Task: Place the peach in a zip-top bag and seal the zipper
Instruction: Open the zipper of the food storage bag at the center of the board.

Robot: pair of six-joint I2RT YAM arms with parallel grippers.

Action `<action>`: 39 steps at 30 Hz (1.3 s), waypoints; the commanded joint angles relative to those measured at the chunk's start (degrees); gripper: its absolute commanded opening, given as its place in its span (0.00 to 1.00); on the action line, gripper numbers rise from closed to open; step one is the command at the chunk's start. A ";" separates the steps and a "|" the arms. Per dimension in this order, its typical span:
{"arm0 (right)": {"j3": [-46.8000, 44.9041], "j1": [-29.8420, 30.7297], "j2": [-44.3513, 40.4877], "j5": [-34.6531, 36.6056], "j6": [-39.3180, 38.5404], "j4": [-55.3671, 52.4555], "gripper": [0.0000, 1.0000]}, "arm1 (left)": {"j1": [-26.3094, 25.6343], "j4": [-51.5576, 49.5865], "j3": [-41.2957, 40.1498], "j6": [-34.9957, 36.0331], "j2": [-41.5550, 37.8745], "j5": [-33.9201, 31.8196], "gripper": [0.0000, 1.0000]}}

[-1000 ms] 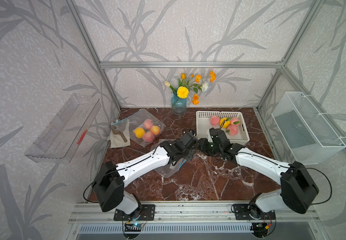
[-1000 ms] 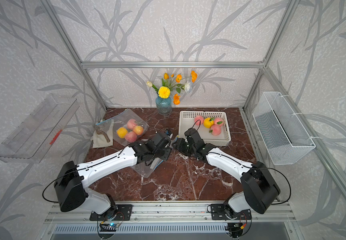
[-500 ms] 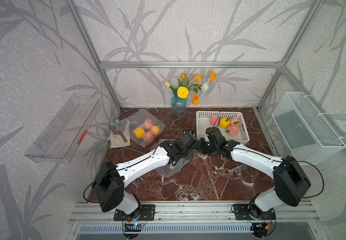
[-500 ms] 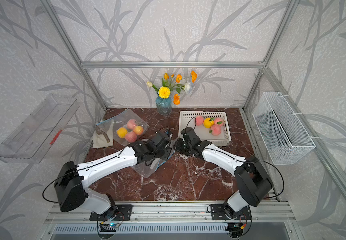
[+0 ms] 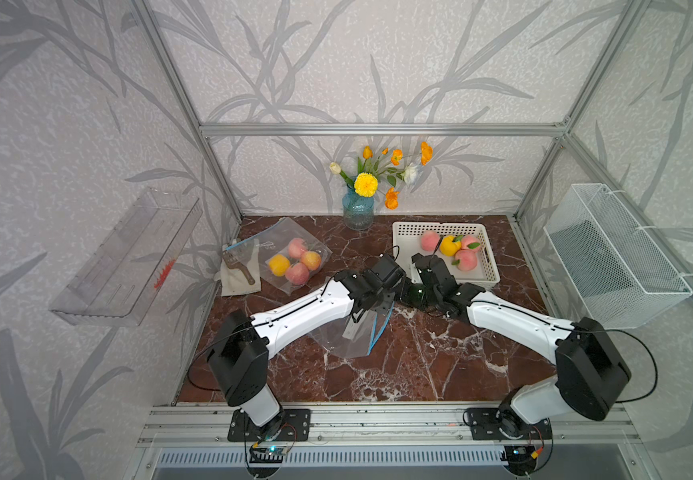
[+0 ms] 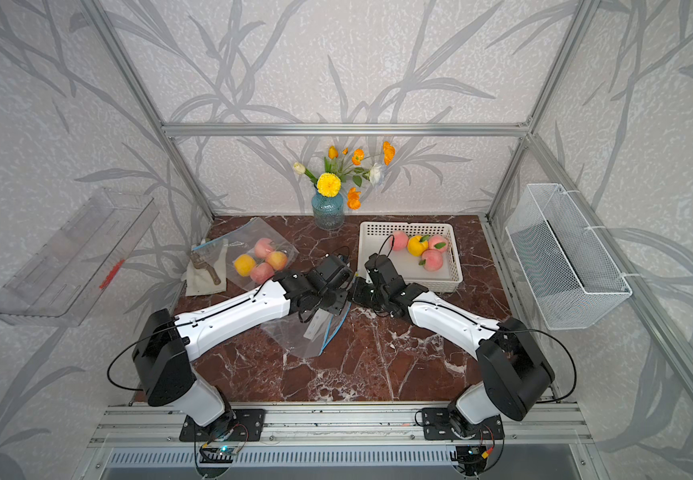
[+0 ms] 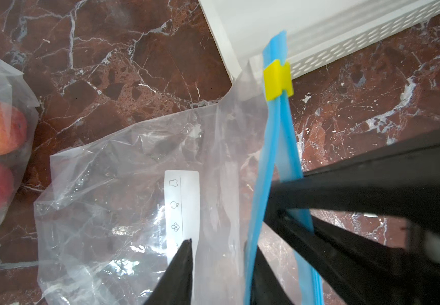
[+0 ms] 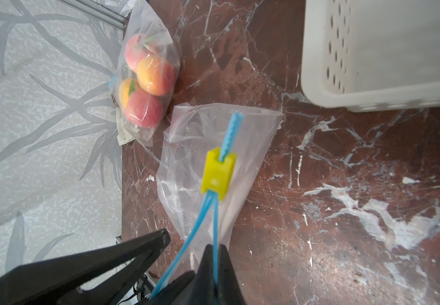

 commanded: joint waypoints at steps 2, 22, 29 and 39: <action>-0.89 0.35 -1.44 -1.21 -0.85 2.19 0.05 | 0.34 -4.67 2.55 0.54 1.30 0.03 0.22; 6.59 0.23 -2.40 8.80 -15.17 -12.55 0.14 | 0.35 -1.37 -1.74 -4.10 -11.22 -9.31 0.00; 6.75 1.45 -5.18 7.22 -16.73 -12.42 0.36 | 0.39 3.72 -1.84 -8.77 -8.82 -8.86 0.00; 3.79 3.77 -5.73 9.62 -14.98 -14.72 0.40 | 1.20 4.62 0.63 -11.14 -5.49 -10.48 0.00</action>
